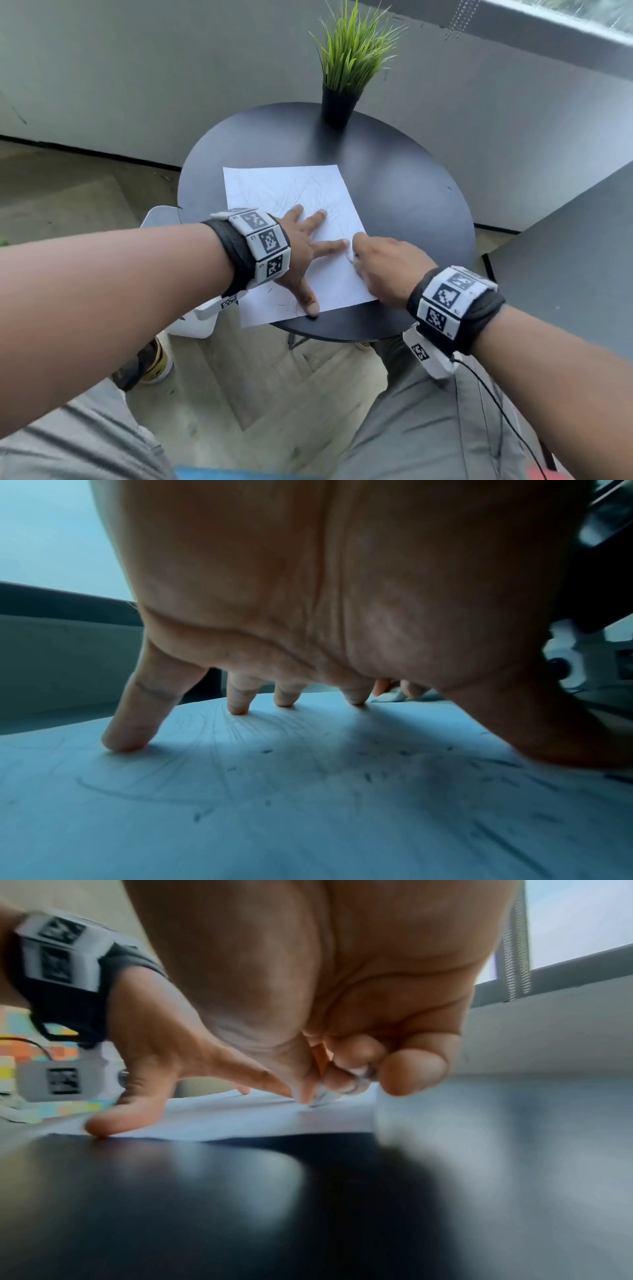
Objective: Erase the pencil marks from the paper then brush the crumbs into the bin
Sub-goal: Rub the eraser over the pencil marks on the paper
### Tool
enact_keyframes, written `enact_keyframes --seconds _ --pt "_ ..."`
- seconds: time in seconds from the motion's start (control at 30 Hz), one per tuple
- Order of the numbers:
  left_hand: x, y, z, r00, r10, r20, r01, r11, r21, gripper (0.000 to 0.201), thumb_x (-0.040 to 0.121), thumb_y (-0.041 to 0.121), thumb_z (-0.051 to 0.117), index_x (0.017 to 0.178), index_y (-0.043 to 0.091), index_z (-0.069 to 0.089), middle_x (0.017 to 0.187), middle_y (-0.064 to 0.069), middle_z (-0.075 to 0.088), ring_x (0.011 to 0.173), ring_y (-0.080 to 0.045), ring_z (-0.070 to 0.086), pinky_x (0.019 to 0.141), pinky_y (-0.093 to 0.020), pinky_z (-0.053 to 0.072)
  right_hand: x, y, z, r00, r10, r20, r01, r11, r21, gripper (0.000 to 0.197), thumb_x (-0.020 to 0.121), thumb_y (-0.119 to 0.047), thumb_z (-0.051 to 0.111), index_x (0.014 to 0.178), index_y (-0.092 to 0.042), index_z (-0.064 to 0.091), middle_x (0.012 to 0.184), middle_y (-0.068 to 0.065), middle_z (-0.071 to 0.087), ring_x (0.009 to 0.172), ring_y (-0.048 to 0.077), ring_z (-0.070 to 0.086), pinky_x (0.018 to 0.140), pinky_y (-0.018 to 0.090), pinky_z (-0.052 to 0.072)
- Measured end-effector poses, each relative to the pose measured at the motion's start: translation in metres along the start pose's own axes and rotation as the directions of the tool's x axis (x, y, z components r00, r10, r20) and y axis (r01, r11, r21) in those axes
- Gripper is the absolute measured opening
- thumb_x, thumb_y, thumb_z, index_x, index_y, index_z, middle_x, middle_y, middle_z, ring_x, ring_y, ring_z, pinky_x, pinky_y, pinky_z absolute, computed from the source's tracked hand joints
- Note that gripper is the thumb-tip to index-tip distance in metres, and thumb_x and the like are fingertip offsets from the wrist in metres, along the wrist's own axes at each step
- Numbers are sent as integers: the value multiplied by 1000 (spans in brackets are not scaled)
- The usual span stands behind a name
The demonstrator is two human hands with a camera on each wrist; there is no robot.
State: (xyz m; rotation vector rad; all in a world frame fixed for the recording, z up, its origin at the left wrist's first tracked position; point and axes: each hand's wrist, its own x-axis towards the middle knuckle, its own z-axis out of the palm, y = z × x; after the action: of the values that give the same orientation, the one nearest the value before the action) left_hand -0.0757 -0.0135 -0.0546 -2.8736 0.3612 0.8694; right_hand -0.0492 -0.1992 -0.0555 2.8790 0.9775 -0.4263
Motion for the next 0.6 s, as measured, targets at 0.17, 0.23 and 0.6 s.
enact_keyframes --seconds 0.17,0.23,0.6 --pt "5 -1 -4 999 -14 38 14 1000 -23 136 54 86 73 150 58 -19 163 1 -32 151 -41 -22 111 -73 20 -6 -14 8 973 -209 102 211 978 -6 11 96 -26 41 102 -27 32 100 0 57 88 28 58 70 41 49" --pt "7 0 -8 999 -12 38 13 1000 -28 135 56 86 73 151 56 -19 164 0 -32 151 -41 -22 112 -72 17 13 10 -3 997 -59 48 59 998 0 10 99 -32 37 104 -23 36 107 7 61 89 32 58 74 42 49" --pt "22 0 -12 998 -52 28 53 997 -48 144 49 86 76 151 54 -21 163 -5 -32 149 -45 -22 113 -72 12 25 28 -3 996 -79 -30 80 997 5 15 101 -36 35 104 -22 39 106 6 62 94 33 61 78 43 50"
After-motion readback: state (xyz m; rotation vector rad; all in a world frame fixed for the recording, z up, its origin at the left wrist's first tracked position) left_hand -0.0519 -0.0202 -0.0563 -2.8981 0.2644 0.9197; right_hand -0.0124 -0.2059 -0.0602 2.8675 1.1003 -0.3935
